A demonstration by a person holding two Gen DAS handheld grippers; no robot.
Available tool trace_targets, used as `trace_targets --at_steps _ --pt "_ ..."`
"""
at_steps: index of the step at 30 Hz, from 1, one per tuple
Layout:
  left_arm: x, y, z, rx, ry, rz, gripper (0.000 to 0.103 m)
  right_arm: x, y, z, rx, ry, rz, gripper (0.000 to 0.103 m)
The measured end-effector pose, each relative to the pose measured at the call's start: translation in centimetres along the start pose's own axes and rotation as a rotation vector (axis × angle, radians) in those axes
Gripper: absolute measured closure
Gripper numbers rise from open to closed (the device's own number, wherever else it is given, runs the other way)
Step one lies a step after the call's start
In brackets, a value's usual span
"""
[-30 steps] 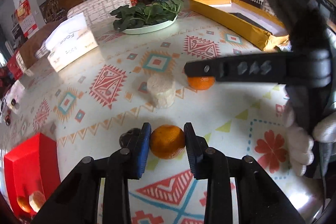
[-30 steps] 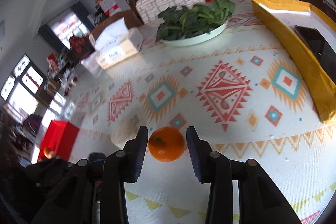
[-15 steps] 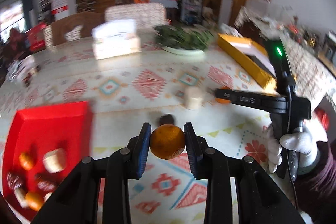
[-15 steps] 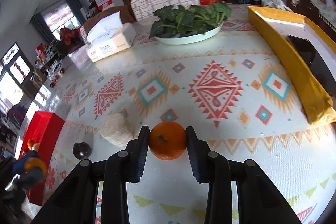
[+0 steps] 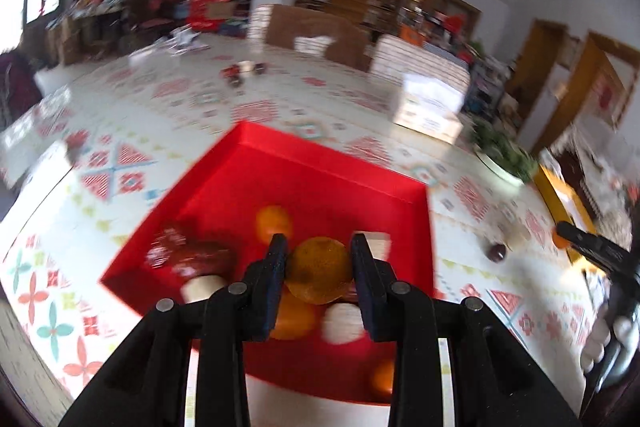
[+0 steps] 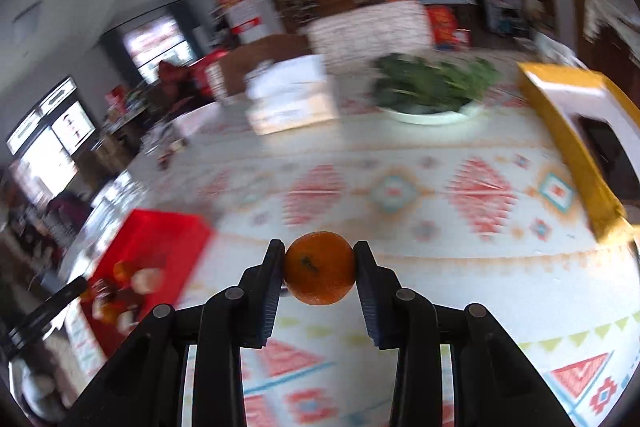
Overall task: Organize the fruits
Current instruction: 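Carry both oranges into the red tray and open both tools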
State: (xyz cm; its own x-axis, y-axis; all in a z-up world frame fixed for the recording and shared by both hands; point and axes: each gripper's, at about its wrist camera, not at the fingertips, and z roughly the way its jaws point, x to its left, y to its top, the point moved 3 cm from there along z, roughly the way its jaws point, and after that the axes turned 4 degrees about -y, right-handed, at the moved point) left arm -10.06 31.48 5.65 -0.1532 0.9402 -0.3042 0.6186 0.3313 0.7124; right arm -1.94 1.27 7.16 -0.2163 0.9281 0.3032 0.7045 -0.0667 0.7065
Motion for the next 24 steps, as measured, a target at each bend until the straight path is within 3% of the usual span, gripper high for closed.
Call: trace_targets --at_steps 8,12,17,24 --pt "2.2 2.0 1.2 0.037 -0.026 -0.014 0.071 12.5 -0.6 3.2 0.14 0.181 -0.147 0.064" --pt "2.9 4.0 3.2 0.073 -0.019 0.0 0.071 17.1 -1.6 5.9 0.202 0.218 -0.198 0.064" --pt "4.0 5.3 6.1 0.127 -0.015 -0.008 0.071 20.6 -2.4 9.1 0.27 0.249 -0.214 0.064" --pt "6.4 5.4 8.6 0.183 -0.029 -0.099 0.071 23.0 -3.1 12.7 0.324 0.228 -0.236 0.064"
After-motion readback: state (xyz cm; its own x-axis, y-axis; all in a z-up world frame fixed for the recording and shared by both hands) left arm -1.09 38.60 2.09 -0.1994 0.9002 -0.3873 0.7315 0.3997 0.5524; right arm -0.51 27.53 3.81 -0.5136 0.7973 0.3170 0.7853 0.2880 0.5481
